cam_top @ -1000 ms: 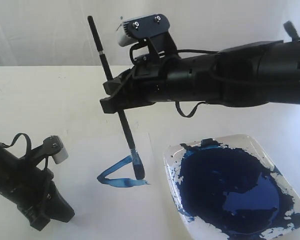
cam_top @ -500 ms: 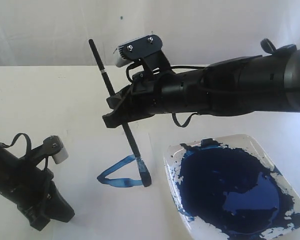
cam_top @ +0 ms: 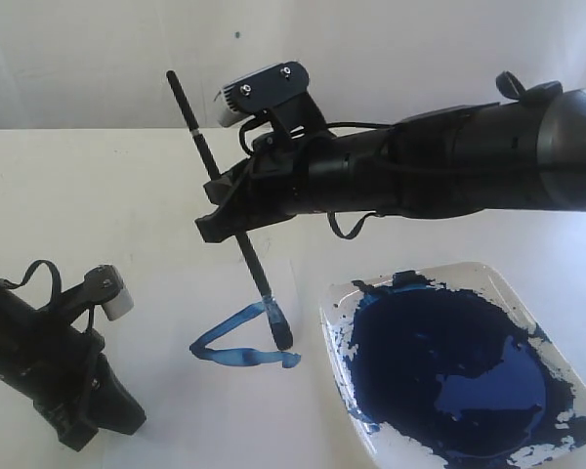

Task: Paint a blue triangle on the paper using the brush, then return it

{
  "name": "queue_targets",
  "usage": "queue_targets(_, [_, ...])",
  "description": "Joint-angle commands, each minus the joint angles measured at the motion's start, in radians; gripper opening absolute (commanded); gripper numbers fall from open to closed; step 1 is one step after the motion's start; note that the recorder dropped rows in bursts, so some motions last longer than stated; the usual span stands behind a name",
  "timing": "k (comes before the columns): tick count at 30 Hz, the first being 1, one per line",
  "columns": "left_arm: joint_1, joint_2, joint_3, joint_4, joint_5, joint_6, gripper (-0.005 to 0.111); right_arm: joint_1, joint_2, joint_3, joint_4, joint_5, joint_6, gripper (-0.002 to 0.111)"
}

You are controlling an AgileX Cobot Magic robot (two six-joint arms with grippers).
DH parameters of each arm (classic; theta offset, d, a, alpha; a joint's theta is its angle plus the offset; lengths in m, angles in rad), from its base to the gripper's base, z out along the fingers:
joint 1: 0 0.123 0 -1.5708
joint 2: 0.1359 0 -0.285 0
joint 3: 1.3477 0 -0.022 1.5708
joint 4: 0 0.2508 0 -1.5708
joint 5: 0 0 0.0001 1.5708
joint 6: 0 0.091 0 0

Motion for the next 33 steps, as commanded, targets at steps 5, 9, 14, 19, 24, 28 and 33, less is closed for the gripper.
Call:
queue_targets(5, [-0.002,-0.006,0.006,-0.002,0.028,0.000,0.000,-0.006,-0.001,-0.032,0.000,0.005,-0.025,0.000])
queue_targets(9, [-0.002,-0.006,0.006,-0.002,0.028,0.000,0.000,-0.006,-0.001,-0.074,0.000,0.006,-0.029,0.000])
queue_targets(14, [-0.002,-0.006,0.006,-0.002,0.028,0.000,0.000,-0.006,0.023,-0.121,0.000,0.006,-0.048,0.000])
queue_targets(19, [-0.002,-0.006,0.006,-0.002,0.028,0.000,0.000,-0.006,0.090,-0.162,0.000,0.063,-0.085,0.000])
queue_targets(24, [-0.002,-0.006,0.006,-0.002,0.028,0.000,0.000,-0.006,0.121,-0.189,0.000,0.066,-0.103,0.000])
queue_targets(28, [-0.002,-0.006,0.006,-0.002,0.026,0.000,0.000,-0.006,0.121,-0.201,0.000,0.066,-0.111,0.000])
queue_targets(33, [-0.002,-0.006,0.006,-0.002,0.026,0.000,0.000,-0.006,0.125,-0.200,0.000,0.063,-0.120,0.000])
